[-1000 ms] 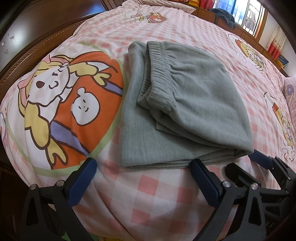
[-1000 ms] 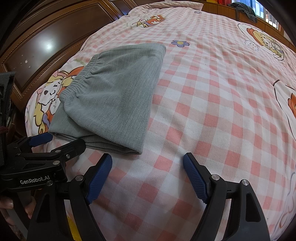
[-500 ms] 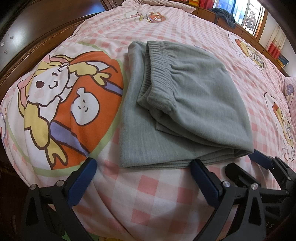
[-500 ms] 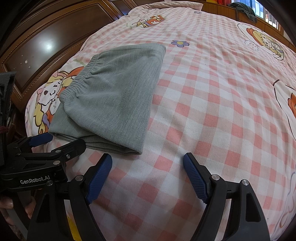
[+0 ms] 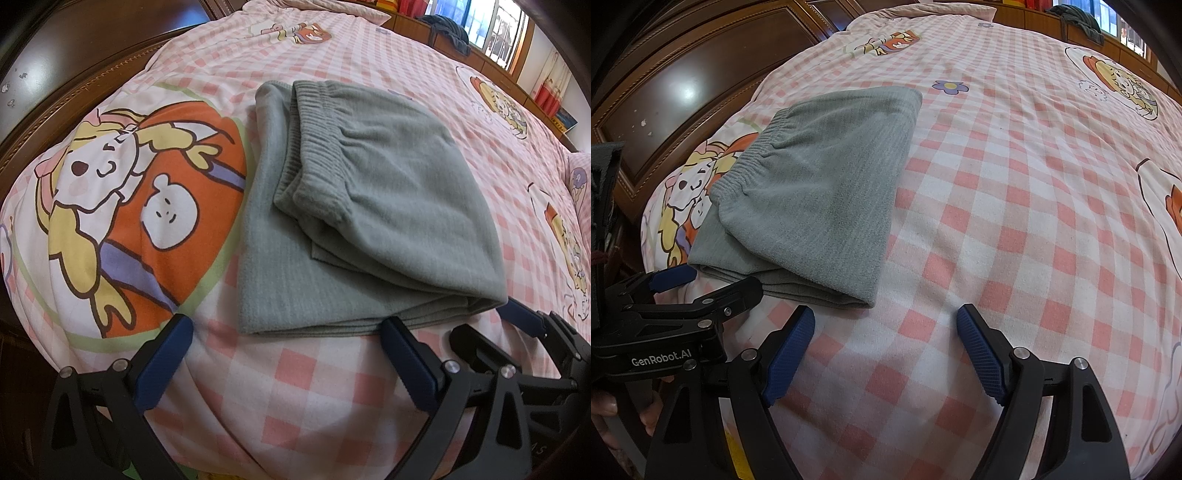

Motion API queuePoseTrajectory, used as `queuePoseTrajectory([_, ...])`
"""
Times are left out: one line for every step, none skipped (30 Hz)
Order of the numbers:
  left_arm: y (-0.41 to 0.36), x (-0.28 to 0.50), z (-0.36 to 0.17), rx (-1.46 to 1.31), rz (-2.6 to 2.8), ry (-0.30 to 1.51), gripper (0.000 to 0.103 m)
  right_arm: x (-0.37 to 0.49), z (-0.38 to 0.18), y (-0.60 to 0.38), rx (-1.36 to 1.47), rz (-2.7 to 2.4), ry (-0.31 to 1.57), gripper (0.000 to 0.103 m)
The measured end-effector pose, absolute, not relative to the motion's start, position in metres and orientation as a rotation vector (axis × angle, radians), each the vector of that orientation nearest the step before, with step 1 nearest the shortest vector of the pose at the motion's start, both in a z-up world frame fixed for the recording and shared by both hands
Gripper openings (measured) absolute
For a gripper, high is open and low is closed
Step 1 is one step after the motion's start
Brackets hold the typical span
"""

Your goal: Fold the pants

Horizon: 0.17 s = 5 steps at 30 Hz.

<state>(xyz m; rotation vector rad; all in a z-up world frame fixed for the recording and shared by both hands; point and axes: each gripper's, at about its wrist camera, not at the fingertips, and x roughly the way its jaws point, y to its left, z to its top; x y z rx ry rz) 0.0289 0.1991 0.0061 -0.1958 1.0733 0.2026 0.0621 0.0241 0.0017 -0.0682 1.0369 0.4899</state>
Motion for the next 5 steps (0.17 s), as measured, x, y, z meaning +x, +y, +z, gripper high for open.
queuePoseTrajectory([0.1990,0.0290,0.0057,-0.195,0.202,1.074,0.103,0.0621,0.0018,0.0246,-0.068,0.490,1.037,0.081])
queuePoseTrajectory([0.1990,0.0289,0.0056,-0.195,0.202,1.074,0.103,0.0620,0.0017,0.0241,-0.068,0.490,1.037,0.081])
queuePoseTrajectory([0.1988,0.0292,0.0053,-0.195,0.202,1.074,0.103,0.0621,0.0019,0.0251,-0.068,0.490,1.036,0.081])
queuePoseTrajectory([0.1988,0.0291,0.0052,-0.195,0.202,1.074,0.103,0.0620,0.0018,0.0245,-0.068,0.490,1.036,0.081])
queuePoseTrajectory([0.1988,0.0292,0.0053,-0.195,0.202,1.074,0.103,0.0620,0.0017,0.0240,-0.068,0.490,1.037,0.081])
